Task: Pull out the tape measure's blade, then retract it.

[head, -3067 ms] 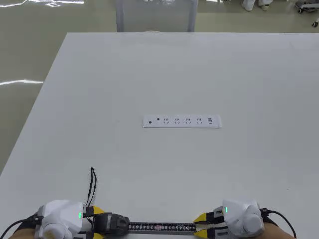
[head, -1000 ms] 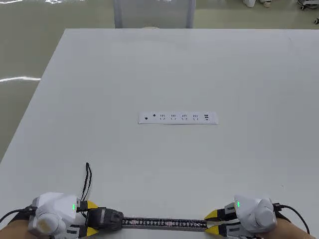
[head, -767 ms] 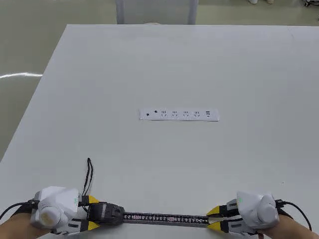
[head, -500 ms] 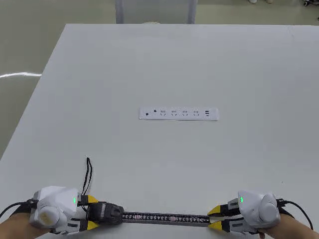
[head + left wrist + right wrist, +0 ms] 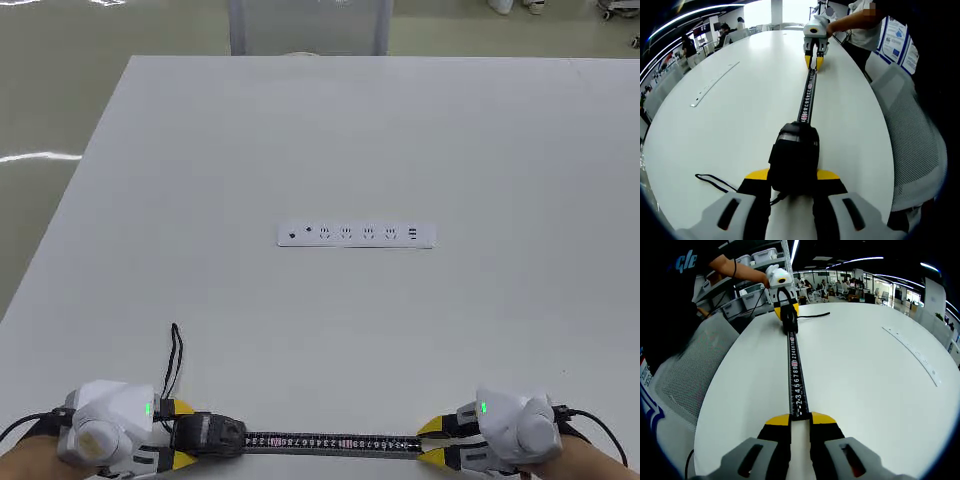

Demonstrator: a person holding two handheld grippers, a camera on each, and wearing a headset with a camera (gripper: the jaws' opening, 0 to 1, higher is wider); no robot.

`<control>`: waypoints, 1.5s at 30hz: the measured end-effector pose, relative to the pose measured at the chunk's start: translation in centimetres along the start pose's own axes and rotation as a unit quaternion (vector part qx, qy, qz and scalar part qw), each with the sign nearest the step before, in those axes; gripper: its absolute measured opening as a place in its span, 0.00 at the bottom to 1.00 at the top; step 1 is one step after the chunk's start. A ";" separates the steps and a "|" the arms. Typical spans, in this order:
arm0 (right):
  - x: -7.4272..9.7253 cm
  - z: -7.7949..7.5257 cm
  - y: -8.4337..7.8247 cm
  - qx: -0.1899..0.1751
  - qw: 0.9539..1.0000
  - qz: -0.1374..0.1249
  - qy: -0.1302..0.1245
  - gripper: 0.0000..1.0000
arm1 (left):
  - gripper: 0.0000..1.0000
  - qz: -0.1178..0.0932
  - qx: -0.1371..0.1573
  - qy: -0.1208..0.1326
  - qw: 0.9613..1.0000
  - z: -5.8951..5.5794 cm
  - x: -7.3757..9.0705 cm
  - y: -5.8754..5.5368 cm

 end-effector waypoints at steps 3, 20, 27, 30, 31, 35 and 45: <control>0.0 -0.2 0.0 0.002 1.000 -0.001 -0.005 0.12 | 0.28 0.000 0.002 0.001 1.000 0.0 0.0 0.0; 0.4 0.3 -0.4 0.002 1.000 0.018 -0.021 0.11 | 0.29 0.003 -0.007 0.008 1.000 0.0 -0.2 0.1; 0.7 0.3 -0.2 -0.001 0.999 0.024 -0.028 0.16 | 0.29 0.006 -0.008 0.012 1.000 0.0 -0.2 0.1; 0.9 0.3 -0.2 -0.002 0.999 0.026 -0.033 0.19 | 0.29 0.006 -0.003 0.015 1.000 0.0 -0.2 0.0; 0.9 0.4 -0.2 -0.002 0.999 0.026 -0.035 0.20 | 0.29 0.006 -0.002 0.016 1.000 0.0 -0.2 0.0; 1.3 0.5 0.1 -0.006 0.999 0.029 -0.044 0.22 | 0.31 0.008 -0.003 0.024 1.000 0.0 0.0 0.1; 2.3 1.3 0.7 -0.021 0.997 0.034 -0.068 0.31 | 0.37 -0.003 0.010 0.042 0.999 -0.6 1.2 0.3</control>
Point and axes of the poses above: the centre of the closed fingertips' face, and the gripper's own axes: x roughly backward along the fingers, z roughly to its left, y roughly out of its top, the point moved 6 cm from there along x, roughly backward along the fingers, and after that the axes turned 9 degrees about -y, right-handed, at the moved point
